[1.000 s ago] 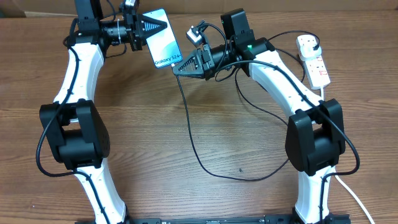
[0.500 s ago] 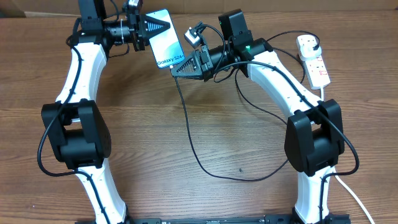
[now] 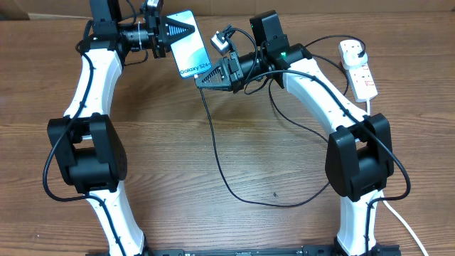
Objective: Plug charger to phone and switch on socket
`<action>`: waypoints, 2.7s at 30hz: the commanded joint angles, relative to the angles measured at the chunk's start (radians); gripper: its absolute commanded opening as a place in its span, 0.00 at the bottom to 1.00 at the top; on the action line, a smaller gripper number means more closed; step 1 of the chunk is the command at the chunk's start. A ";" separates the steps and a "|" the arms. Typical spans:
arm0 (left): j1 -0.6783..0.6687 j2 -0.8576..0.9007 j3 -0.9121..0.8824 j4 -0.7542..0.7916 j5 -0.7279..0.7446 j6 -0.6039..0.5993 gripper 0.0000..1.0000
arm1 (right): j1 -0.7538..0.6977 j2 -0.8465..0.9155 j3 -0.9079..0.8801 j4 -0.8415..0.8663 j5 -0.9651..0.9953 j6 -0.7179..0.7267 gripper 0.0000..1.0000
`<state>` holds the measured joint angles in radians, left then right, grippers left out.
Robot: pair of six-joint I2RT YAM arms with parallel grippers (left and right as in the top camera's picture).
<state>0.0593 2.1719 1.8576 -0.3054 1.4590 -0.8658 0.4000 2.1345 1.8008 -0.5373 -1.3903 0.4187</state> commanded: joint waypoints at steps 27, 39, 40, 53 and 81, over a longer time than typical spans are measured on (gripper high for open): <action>-0.019 0.003 0.014 0.019 0.099 -0.010 0.04 | -0.041 -0.011 0.005 0.005 0.027 0.001 0.04; -0.019 0.003 0.014 0.019 0.089 -0.010 0.04 | -0.042 -0.011 0.005 0.005 0.027 0.005 0.04; -0.019 0.003 0.014 0.019 0.083 -0.011 0.04 | -0.042 -0.011 0.005 0.005 0.027 0.006 0.04; -0.017 0.003 0.014 0.019 -0.024 -0.022 0.04 | -0.042 -0.011 0.005 0.005 0.133 0.065 0.04; 0.002 0.003 0.014 0.034 -0.030 -0.049 0.04 | -0.042 -0.012 0.005 0.016 0.068 0.110 0.04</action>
<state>0.0612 2.1738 1.8576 -0.2787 1.3697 -0.8848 0.3660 2.1345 1.8008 -0.5308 -1.3220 0.5186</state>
